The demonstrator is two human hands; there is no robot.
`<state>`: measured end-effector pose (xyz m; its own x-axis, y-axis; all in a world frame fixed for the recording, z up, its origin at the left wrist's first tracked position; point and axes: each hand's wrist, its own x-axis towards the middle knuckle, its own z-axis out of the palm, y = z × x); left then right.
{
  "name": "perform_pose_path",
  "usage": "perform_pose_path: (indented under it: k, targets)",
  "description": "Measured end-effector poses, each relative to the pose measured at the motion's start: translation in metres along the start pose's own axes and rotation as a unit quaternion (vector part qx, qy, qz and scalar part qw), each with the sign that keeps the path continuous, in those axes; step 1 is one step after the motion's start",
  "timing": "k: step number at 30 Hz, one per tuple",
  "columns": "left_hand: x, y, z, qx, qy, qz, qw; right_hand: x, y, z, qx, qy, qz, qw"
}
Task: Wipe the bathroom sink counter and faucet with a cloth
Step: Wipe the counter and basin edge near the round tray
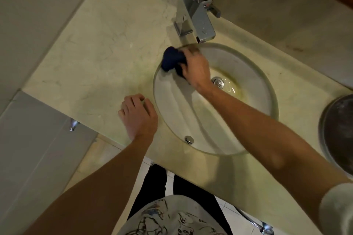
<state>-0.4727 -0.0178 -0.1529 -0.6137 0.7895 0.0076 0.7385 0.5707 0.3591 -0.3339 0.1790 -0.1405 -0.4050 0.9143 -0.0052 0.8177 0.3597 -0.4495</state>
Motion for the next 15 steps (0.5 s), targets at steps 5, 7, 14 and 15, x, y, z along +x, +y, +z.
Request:
perform_pose_path:
  k: [5,7,14,15]
  targets:
    - [0.000,0.001,0.000,0.006,0.004,-0.002,1.000,-0.002,0.108,-0.071,-0.161,0.006,-0.023,0.987]
    - [0.000,0.000,0.000,0.002,0.001,0.001,1.000,-0.027,0.146,-0.089,-0.239,-0.035,-0.065,0.968]
    - [0.002,0.000,-0.001,-0.001,-0.007,0.003,1.000,-0.167,0.181,-0.096,-0.260,-0.088,0.005,0.961]
    - [0.002,0.000,-0.002,0.000,-0.006,0.006,1.000,-0.180,0.176,-0.094,-0.239,-0.080,0.028,0.967]
